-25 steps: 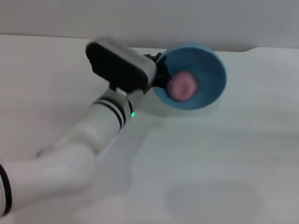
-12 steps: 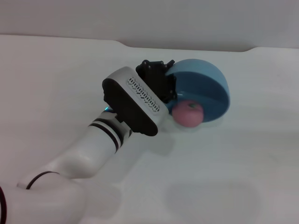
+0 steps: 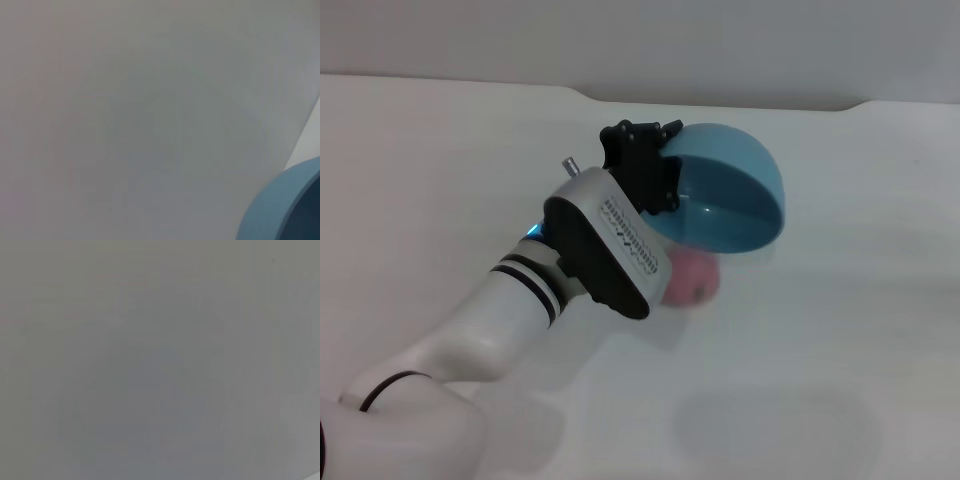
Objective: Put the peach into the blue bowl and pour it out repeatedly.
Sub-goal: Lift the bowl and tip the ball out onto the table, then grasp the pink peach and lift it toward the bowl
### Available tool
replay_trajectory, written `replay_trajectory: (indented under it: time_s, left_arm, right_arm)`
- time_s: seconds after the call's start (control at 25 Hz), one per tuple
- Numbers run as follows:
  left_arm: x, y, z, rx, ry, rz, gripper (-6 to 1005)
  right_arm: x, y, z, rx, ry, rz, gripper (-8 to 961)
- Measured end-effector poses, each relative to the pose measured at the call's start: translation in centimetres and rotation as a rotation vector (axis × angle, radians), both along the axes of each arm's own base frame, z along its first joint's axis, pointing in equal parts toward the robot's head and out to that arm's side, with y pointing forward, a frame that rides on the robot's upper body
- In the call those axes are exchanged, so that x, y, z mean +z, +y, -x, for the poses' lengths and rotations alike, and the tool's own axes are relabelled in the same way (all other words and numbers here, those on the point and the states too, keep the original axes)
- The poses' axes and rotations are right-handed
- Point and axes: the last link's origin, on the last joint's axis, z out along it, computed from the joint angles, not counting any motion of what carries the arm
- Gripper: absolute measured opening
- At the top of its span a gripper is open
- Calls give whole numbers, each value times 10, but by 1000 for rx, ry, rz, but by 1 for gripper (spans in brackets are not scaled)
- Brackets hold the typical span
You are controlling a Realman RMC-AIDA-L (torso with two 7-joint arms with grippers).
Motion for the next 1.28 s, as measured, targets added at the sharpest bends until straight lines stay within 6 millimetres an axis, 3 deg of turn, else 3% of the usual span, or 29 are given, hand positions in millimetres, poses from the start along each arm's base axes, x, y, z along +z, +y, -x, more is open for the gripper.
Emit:
replay_trajectory:
  time_s: [0.28, 0.64, 0.84, 1.0, 1.28]
  left_arm:
    - [1, 1, 3, -51, 115, -35, 0]
    - [17, 16, 11, 68, -49, -56, 0]
    - [43, 38, 23, 248, -272, -118, 0]
    - [59, 56, 37, 445, -460, -108, -1]
    - [82, 83, 56, 863, -658, 151, -2]
  right_arm:
    - [-7, 5, 6, 51, -69, 4, 443]
    - [-23, 15, 20, 143, -151, 48, 454]
    - [-41, 25, 38, 239, -237, 136, 463]
    - [-68, 37, 52, 300, -358, 268, 471]
    - [-110, 56, 79, 409, -559, 435, 485]
